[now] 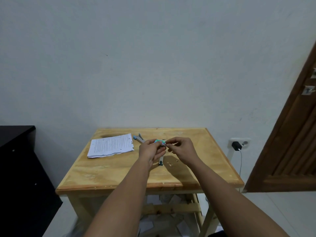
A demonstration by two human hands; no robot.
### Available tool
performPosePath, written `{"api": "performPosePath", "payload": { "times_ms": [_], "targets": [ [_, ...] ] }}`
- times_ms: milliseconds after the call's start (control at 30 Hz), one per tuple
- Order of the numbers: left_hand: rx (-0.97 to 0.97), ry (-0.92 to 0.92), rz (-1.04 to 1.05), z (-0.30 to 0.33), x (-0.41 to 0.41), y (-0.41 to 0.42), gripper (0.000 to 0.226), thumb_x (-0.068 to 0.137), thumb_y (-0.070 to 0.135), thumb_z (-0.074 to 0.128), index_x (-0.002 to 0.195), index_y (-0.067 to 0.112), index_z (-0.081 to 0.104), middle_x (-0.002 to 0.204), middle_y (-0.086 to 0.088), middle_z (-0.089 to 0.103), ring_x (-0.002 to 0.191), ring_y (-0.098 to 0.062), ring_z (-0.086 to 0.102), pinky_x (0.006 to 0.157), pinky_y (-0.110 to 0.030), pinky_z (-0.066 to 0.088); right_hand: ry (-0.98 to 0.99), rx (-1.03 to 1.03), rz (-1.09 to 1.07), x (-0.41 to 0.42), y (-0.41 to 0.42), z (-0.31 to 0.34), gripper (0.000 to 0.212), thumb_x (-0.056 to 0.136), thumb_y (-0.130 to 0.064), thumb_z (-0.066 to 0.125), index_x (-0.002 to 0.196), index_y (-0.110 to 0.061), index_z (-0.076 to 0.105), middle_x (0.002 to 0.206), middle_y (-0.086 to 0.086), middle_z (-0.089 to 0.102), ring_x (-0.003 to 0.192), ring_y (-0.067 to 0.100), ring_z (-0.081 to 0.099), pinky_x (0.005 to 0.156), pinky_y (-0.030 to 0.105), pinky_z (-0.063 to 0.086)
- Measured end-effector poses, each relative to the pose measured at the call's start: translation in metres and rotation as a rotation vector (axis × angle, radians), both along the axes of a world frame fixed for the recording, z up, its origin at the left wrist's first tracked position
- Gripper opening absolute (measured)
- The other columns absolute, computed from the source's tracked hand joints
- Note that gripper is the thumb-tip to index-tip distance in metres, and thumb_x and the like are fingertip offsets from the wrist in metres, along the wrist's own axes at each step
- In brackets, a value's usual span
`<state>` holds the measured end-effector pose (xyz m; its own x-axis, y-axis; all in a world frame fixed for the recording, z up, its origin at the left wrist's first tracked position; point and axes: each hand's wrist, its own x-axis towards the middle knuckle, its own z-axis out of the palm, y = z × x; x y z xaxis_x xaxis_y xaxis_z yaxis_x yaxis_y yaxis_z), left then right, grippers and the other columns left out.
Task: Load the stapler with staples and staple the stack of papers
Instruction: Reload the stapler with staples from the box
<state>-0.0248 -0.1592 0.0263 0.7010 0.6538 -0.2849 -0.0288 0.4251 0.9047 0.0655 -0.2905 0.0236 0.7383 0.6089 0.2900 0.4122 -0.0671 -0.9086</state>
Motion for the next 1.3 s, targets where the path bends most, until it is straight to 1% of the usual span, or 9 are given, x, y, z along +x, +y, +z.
{"api": "performPosePath", "payload": {
  "times_ms": [200,333,533,667,767,900,1000,1167,1300],
  "targets": [
    [0.019,0.005,-0.013,-0.001,0.001,0.001,0.028,0.100,0.005,0.069,0.127,0.006,0.063,0.103,-0.021,0.079,0.087,-0.026,0.081,0.076,-0.038,0.067,-0.009,0.020,-0.075,0.002,0.003,-0.006,0.010,0.086,-0.018,0.085,0.084,-0.018,0.075,0.086,-0.001,0.076,0.074,0.018,0.072,0.069,0.035,0.060],
    [0.069,0.029,-0.032,0.000,0.004,0.002,0.033,0.103,0.007,0.064,0.136,0.008,0.063,0.112,-0.020,0.077,0.086,-0.024,0.081,0.069,-0.035,0.067,-0.084,-0.113,-0.125,0.006,0.001,-0.008,0.020,0.082,-0.034,0.088,0.091,-0.026,0.073,0.097,-0.011,0.073,0.076,0.010,0.067,0.067,0.028,0.057],
    [0.169,0.104,-0.124,0.001,0.010,0.003,0.042,0.107,0.003,0.050,0.149,0.007,0.054,0.113,-0.024,0.076,0.080,-0.021,0.079,0.062,-0.031,0.066,-0.114,-0.171,-0.112,0.015,0.003,-0.006,0.021,0.080,-0.036,0.089,0.089,-0.024,0.073,0.092,-0.011,0.073,0.074,-0.001,0.064,0.061,0.016,0.049],
    [0.229,0.140,-0.140,0.000,0.013,0.002,0.044,0.108,0.005,0.051,0.152,0.008,0.052,0.110,-0.022,0.076,0.081,-0.023,0.078,0.064,-0.032,0.066,-0.139,-0.219,-0.141,0.023,0.006,-0.005,0.017,0.082,-0.031,0.088,0.085,-0.021,0.074,0.089,-0.010,0.072,0.083,0.003,0.065,0.068,0.023,0.047],
    [0.432,0.236,-0.016,-0.004,0.016,0.004,0.038,0.106,0.012,0.052,0.143,0.013,0.058,0.096,-0.011,0.077,0.078,-0.022,0.075,0.069,-0.037,0.066,-0.182,-0.283,-0.267,0.034,0.004,0.000,0.023,0.084,-0.037,0.085,0.082,-0.019,0.072,0.086,-0.008,0.071,0.083,0.012,0.068,0.070,0.035,0.054],
    [0.790,0.394,0.126,-0.015,0.012,0.007,0.025,0.100,0.025,0.058,0.122,0.022,0.068,0.085,0.008,0.070,0.079,-0.019,0.071,0.081,-0.045,0.063,-0.206,-0.429,-0.399,0.066,-0.010,-0.003,0.033,0.084,-0.051,0.081,0.083,-0.020,0.069,0.084,-0.005,0.071,0.074,0.018,0.068,0.062,0.037,0.053],
    [0.916,0.446,0.103,-0.026,0.010,0.002,0.025,0.100,0.029,0.060,0.124,0.026,0.063,0.083,0.013,0.064,0.079,-0.013,0.066,0.078,-0.042,0.061,-0.212,-0.517,-0.376,0.088,-0.022,-0.011,0.040,0.087,-0.055,0.078,0.099,-0.018,0.072,0.097,-0.006,0.067,0.089,0.018,0.064,0.069,0.034,0.049],
    [1.061,0.510,-0.001,-0.036,0.022,0.010,0.041,0.099,0.032,0.067,0.137,0.020,0.058,0.114,-0.001,0.066,0.091,-0.016,0.063,0.075,-0.033,0.051,-0.171,-0.689,-0.348,0.110,-0.043,-0.011,0.030,0.092,-0.041,0.074,0.100,-0.013,0.076,0.103,0.008,0.076,0.084,0.021,0.062,0.067,0.031,0.047],
    [1.128,0.561,-0.068,-0.044,0.040,0.014,0.053,0.095,0.034,0.071,0.142,0.016,0.055,0.133,-0.010,0.058,0.109,-0.025,0.064,0.084,-0.033,0.050,-0.124,-0.883,-0.232,0.104,-0.046,-0.011,0.041,0.082,-0.049,0.083,0.100,-0.012,0.078,0.094,0.005,0.075,0.081,0.019,0.067,0.066,0.032,0.051]
  ]
}}
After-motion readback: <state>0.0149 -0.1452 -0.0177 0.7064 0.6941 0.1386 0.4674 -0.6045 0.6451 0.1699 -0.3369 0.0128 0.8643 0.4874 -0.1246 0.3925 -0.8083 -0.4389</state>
